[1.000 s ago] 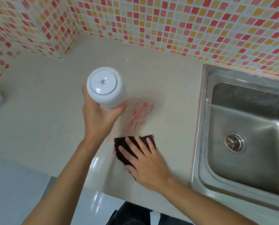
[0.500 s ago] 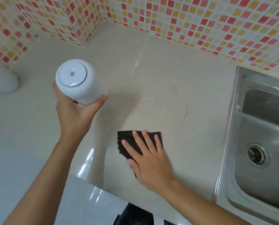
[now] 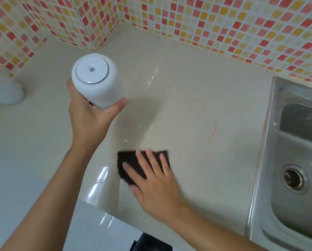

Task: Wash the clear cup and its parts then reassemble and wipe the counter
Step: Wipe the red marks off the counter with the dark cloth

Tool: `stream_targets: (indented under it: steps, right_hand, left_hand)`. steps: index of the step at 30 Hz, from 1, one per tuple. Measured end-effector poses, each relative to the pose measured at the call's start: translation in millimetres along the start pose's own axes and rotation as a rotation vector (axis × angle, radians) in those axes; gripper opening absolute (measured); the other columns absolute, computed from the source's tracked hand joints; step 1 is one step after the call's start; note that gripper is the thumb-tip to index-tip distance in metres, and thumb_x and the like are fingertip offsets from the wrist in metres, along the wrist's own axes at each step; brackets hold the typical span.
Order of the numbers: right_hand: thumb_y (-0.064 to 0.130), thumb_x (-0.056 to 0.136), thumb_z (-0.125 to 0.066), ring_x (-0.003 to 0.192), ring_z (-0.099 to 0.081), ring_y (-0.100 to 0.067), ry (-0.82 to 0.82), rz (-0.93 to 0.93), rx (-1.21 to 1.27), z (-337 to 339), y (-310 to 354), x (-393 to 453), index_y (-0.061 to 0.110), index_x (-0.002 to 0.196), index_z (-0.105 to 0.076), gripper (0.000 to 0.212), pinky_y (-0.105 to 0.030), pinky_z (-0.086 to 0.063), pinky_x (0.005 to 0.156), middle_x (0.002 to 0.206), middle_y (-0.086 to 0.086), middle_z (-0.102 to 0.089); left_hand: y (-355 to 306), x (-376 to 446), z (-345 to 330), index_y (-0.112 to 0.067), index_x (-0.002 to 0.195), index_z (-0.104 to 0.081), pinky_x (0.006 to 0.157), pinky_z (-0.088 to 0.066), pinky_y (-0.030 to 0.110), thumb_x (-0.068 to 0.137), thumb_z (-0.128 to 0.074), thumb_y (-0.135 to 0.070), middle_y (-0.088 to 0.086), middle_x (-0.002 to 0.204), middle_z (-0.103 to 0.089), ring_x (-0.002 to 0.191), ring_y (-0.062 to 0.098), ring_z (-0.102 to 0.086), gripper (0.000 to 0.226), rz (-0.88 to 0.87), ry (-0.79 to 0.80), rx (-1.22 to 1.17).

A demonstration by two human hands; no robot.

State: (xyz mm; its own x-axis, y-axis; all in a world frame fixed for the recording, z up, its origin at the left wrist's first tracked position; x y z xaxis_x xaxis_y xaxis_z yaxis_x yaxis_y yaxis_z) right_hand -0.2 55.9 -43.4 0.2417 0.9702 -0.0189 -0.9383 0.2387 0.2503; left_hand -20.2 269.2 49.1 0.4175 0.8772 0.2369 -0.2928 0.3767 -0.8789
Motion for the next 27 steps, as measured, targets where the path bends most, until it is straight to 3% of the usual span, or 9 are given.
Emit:
stream_targets:
  steps: [2, 5, 8, 12, 16, 19, 21, 24, 27]
  right_hand:
    - [0.048, 0.099, -0.031, 0.146, -0.015, -0.030, -0.003, 0.048, -0.001, 4.3, -25.5, 1.9, 0.037, 0.150, -0.022, 0.053, -0.053, -0.012, 0.117, 0.160, -0.004, -0.020]
    - [0.051, 0.097, -0.027, 0.143, -0.026, -0.030, -0.128, -0.254, -0.111, 22.8, -129.8, 81.6, 0.036, 0.148, -0.031, 0.053, -0.054, -0.016, 0.115, 0.155, -0.005, -0.031]
    - [0.051, 0.100, -0.018, 0.145, -0.016, -0.029, -0.089, -0.488, -0.096, 45.1, -225.4, 124.0, 0.035, 0.151, -0.021, 0.053, -0.055, -0.008, 0.116, 0.158, -0.006, -0.023]
    - [0.049, 0.099, -0.023, 0.145, -0.017, -0.033, -0.188, -0.523, -0.140, 30.5, -171.6, 63.4, 0.032, 0.152, -0.020, 0.055, -0.057, -0.012, 0.115, 0.158, -0.011, -0.023]
    - [0.049, 0.100, -0.028, 0.148, -0.006, -0.031, 0.016, -0.175, -0.053, 12.9, -62.2, -45.3, 0.037, 0.152, -0.011, 0.057, -0.055, -0.009, 0.117, 0.161, -0.007, -0.010]
    - [0.051, 0.099, -0.028, 0.147, -0.015, -0.029, -0.037, -0.160, -0.106, 20.2, -116.9, -12.0, 0.039, 0.151, -0.020, 0.054, -0.054, -0.013, 0.116, 0.160, -0.004, -0.019]
    - [0.052, 0.098, -0.026, 0.144, -0.022, -0.031, -0.117, -0.363, -0.131, 33.0, -183.9, 45.5, 0.037, 0.149, -0.026, 0.053, -0.056, -0.015, 0.115, 0.157, -0.006, -0.026]
    - [0.052, 0.099, -0.018, 0.147, -0.010, -0.031, -0.112, -0.635, -0.048, 50.8, -263.1, 100.7, 0.036, 0.151, -0.017, 0.054, -0.056, -0.002, 0.116, 0.160, -0.006, -0.017]
    - [0.050, 0.100, -0.016, 0.146, -0.011, -0.031, -0.140, -0.646, -0.094, 41.1, -237.1, 91.4, 0.035, 0.152, -0.015, 0.054, -0.057, -0.002, 0.116, 0.160, -0.007, -0.017]
  left_hand:
    - [-1.9, -1.5, -8.8, -0.023, 0.141, -0.030, 0.101, -0.048, 0.033, 0.065, -0.088, -0.039, -0.010, 0.135, -0.052, 0.121, 0.000, -0.052, 0.097, 0.001, 0.028, -0.009]
    - [-1.5, -7.3, -18.8, -0.020, 0.141, -0.031, 0.100, -0.049, 0.036, 0.064, -0.089, -0.039, -0.011, 0.133, -0.054, 0.119, 0.001, -0.054, 0.098, -0.008, 0.051, -0.023]
    - [0.0, -16.4, -26.0, -0.024, 0.139, -0.032, 0.099, -0.049, 0.035, 0.065, -0.089, -0.036, -0.011, 0.131, -0.054, 0.117, 0.000, -0.055, 0.094, -0.009, 0.085, -0.034]
    - [-3.2, -16.8, -30.9, -0.031, 0.136, -0.030, 0.099, -0.049, 0.033, 0.065, -0.089, -0.035, -0.014, 0.130, -0.054, 0.116, -0.001, -0.055, 0.092, -0.011, 0.114, -0.031]
    - [-6.3, -2.4, -42.6, -0.028, 0.137, -0.030, 0.098, -0.050, 0.034, 0.066, -0.088, -0.038, -0.013, 0.130, -0.054, 0.117, 0.001, -0.055, 0.093, -0.007, 0.133, -0.049]
    - [-3.5, 1.4, -48.6, -0.020, 0.137, -0.033, 0.097, -0.049, 0.028, 0.066, -0.088, -0.038, -0.015, 0.128, -0.055, 0.116, -0.003, -0.054, 0.091, -0.014, 0.133, -0.045]
    - [-0.2, -0.8, -47.7, -0.012, 0.140, -0.033, 0.096, -0.049, 0.023, 0.066, -0.088, -0.036, -0.011, 0.130, -0.055, 0.116, -0.002, -0.055, 0.095, -0.012, 0.131, -0.045]
    - [5.0, -3.6, -44.0, -0.012, 0.141, -0.032, 0.096, -0.050, 0.025, 0.066, -0.088, -0.036, -0.008, 0.132, -0.055, 0.118, 0.001, -0.055, 0.096, -0.003, 0.141, -0.052]
    - [5.9, -3.0, -37.1, -0.012, 0.141, -0.031, 0.095, -0.049, 0.022, 0.067, -0.088, -0.034, -0.009, 0.131, -0.054, 0.117, -0.001, -0.054, 0.095, -0.017, 0.128, -0.051]
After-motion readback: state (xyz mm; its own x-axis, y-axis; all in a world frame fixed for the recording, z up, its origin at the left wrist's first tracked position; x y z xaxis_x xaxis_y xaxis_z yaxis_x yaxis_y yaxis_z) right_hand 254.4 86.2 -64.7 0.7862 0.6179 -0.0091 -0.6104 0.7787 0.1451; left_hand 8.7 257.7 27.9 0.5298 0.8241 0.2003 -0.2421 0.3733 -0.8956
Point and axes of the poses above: each hand's wrist, its own x-axis towards the middle knuckle, its own z-axis out of the back of the hand, y = z × x, the point moved 2 cm from there along x, towards the middle knuckle
